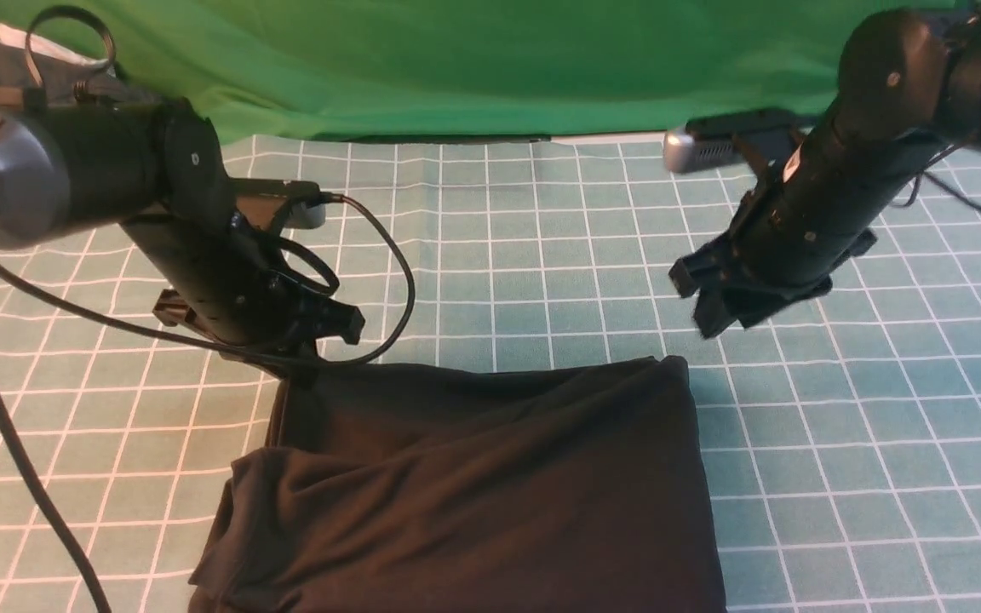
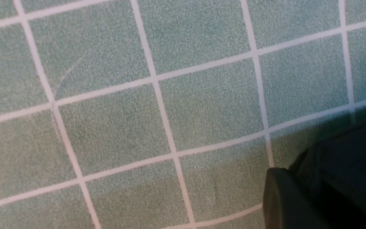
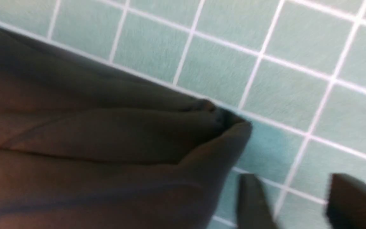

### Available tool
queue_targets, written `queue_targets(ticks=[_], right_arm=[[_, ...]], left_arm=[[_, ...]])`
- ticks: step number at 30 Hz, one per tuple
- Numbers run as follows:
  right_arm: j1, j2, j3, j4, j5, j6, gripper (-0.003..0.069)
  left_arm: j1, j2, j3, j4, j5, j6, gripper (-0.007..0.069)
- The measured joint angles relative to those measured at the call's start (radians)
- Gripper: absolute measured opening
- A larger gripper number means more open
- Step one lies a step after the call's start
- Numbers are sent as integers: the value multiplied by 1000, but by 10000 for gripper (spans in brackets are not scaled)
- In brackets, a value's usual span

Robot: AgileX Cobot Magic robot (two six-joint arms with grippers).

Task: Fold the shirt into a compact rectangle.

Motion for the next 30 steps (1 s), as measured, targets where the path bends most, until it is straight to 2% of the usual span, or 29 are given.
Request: queue_targets(ticks=[3,5,7,12,14,15,16,19,20,21,23,27,30], right_arm=[[2,45,0,44,2,-6,561],[3,68,0,70,2,-16,598],[3,87,0,89,-3,-32,596],[5,118,0,118,-18,-37,517],[5,134,0,152,-27,-55,434],[5,134,0,152,-27,-57,427],[5,146,0,176,-30,-84,364],[5,158,0,195,-32,-118,238],[5,161,0,203,-35,-132,146],[5,161,0,204,-37,-139,97],[4,161,-9,205,-36,-153,63],[-6,164,-58,202,-35,-161,53],[-20,165,-117,183,-47,-163,54]], left_arm=[[0,-14,0,0,-1,-1,24],[0,-22,0,0,-6,-1,24],[0,-27,0,0,-11,-1,24],[0,-28,0,-3,-13,-1,24],[0,-28,0,-4,-21,-1,24],[0,-28,0,-4,-21,-1,24],[0,-28,0,-6,-27,-1,24],[0,-28,0,-8,-30,-1,24],[0,-28,0,-8,-30,-1,24],[0,-28,0,-9,-30,-1,24],[0,-28,0,-15,-33,-1,24],[0,-28,-8,-28,-54,-8,24],[0,-28,-33,-19,-74,-56,24]])
